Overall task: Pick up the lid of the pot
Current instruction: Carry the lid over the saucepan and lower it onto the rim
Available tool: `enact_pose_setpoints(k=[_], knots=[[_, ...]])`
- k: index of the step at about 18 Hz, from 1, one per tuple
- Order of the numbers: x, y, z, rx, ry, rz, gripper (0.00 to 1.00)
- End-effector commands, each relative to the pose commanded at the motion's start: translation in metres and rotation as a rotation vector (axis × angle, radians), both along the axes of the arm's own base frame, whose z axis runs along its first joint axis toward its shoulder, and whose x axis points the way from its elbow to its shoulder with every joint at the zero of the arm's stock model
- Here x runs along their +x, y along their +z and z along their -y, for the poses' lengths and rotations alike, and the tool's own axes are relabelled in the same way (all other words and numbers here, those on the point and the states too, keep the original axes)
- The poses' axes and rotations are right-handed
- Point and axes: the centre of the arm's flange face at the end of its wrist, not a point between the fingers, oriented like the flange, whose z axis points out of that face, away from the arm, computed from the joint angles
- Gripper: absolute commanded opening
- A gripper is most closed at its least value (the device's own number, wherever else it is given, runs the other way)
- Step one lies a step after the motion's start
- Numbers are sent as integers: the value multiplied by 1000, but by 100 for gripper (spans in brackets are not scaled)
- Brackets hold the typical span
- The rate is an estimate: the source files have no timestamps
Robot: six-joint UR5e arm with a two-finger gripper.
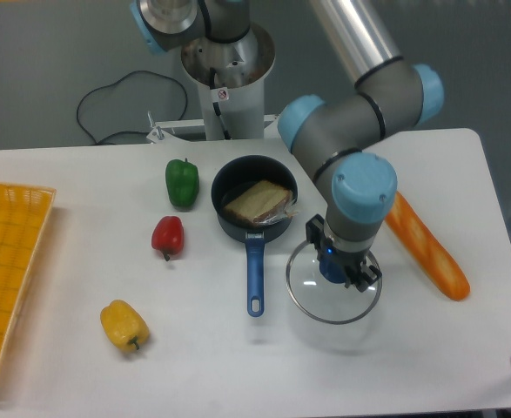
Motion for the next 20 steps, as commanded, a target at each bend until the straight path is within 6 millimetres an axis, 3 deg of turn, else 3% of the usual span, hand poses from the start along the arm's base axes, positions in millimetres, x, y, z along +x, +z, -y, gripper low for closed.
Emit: enact_pose_setpoints(k=[11,16,20], knots=[[82,63,-33,58,-109,3,39],[115,74,-43,55,-155,11,39],[124,70,-36,39,-158,24,39]])
